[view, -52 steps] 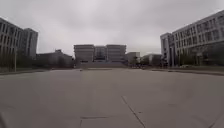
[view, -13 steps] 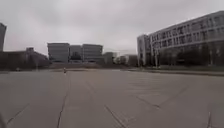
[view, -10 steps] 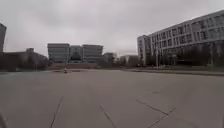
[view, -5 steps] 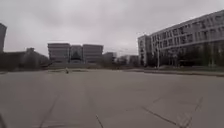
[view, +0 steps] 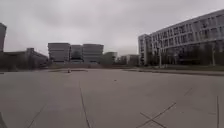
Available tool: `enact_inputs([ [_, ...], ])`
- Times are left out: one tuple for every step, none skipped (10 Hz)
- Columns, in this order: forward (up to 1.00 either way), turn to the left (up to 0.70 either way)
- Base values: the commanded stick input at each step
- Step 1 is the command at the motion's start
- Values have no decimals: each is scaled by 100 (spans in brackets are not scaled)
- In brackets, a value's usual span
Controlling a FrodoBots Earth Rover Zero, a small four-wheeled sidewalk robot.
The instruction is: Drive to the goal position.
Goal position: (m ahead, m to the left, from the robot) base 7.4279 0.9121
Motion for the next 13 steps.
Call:
enact_inputs([
  [70, 0],
  [70, 0],
  [70, 0],
  [67, 0],
  [66, 0],
  [66, 0],
  [66, 0],
  [66, 0],
  [66, 0],
  [66, 0],
  [66, 0],
  [67, 0],
  [69, 0],
])
